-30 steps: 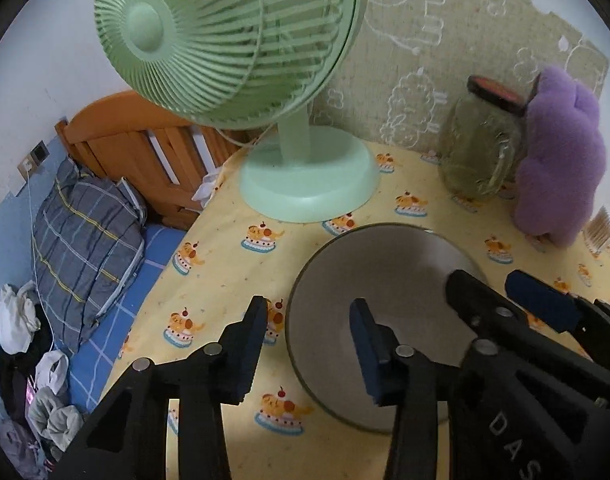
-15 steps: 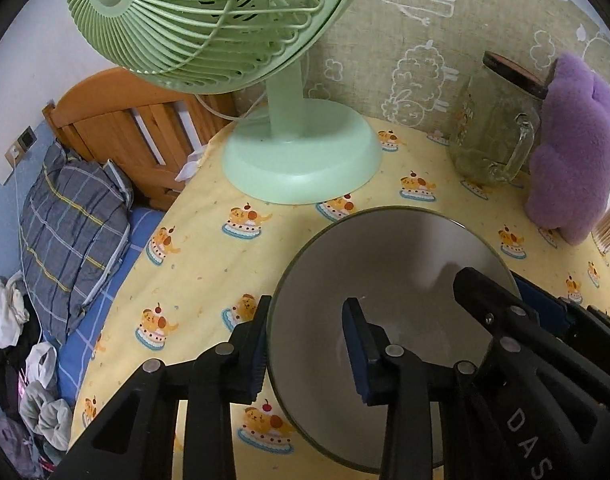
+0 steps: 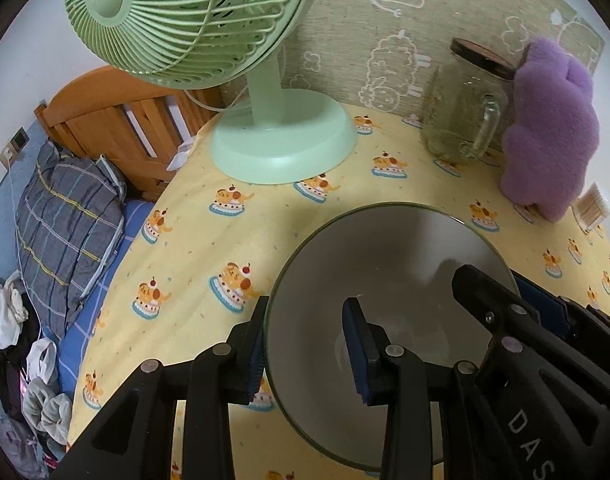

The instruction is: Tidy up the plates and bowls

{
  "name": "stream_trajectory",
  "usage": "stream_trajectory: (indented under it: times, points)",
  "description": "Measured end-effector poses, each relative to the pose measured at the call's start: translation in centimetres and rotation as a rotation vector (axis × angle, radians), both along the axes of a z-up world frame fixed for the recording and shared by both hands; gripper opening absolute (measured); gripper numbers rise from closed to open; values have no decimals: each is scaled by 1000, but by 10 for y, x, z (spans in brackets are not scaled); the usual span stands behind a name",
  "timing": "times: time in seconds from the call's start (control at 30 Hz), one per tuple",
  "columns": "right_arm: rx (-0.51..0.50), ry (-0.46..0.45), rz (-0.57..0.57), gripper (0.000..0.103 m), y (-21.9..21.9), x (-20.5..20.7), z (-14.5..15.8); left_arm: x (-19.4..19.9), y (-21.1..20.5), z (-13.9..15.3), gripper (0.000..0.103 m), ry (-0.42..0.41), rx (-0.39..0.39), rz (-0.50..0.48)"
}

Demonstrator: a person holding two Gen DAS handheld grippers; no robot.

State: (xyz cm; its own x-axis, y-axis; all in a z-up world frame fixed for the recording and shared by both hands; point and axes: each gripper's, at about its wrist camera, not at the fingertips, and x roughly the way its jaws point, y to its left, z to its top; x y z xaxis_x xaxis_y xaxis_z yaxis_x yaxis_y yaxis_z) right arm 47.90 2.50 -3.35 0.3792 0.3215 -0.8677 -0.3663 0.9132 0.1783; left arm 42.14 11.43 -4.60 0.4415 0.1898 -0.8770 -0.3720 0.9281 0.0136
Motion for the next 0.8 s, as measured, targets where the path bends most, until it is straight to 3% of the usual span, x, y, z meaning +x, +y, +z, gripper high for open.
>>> stream_trajectory:
  times: [0.8]
  points:
    - [-10,-57,-143,33,-39,-77,77,-66,-31,73,34,-78,-1,-162]
